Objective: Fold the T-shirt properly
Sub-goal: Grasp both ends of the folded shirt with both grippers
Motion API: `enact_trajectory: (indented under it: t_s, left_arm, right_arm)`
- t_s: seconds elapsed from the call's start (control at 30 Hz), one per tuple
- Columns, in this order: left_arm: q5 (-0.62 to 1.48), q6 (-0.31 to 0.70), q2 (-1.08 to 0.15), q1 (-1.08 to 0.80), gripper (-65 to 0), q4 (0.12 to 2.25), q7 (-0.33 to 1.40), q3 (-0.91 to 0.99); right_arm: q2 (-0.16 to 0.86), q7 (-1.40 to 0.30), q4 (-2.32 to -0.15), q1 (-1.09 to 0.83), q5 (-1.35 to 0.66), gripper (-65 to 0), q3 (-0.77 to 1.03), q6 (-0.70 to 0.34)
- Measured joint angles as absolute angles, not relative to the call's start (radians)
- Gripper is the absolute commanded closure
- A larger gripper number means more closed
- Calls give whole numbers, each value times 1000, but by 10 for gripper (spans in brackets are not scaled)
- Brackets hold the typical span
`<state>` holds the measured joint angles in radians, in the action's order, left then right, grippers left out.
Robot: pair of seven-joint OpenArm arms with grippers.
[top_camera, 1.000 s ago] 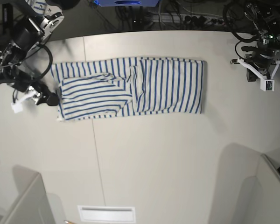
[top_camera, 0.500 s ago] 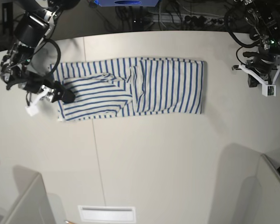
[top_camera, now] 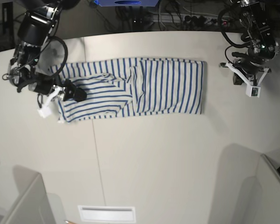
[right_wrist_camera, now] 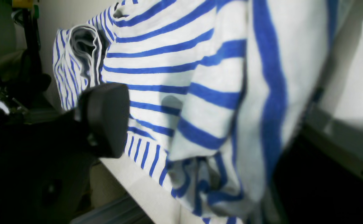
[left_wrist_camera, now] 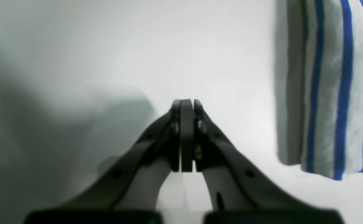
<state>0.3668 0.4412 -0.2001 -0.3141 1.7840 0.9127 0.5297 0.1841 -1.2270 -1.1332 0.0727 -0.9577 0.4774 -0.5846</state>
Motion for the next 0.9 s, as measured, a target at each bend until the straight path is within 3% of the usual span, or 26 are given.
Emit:
enact_trajectory:
  t_s: [0.13,0.5,0.57,0.7,0.73,0.9]
  left_arm:
    - [355,437,-205,-318,0,1741,808,418]
    - [160,426,-205,-310,0,1701,766,278]
    - [157,418,-205,-310,0,1702,754,244]
    - [157,417,-207,-306,0,1703,747,199]
    - [157,417,-207,-305,0,1704,746,188]
    - [157,413,-209,-302,0,1707,738,133]
  right_arm:
    - [184,-1211,-1128,74,-929,-368,473,-585]
    - [184,-1189,-1126,81,-944,-356,355,-585]
    - [184,-1174,-1126,80,-933,-291,355,-585]
    - [189,-1171,-1116,88,-894,-29,346,-524]
    - [193,-1174,-1113,91,-894,0,345,-507]
    - [202,-1149,-1116,110,-890,0,336,-410]
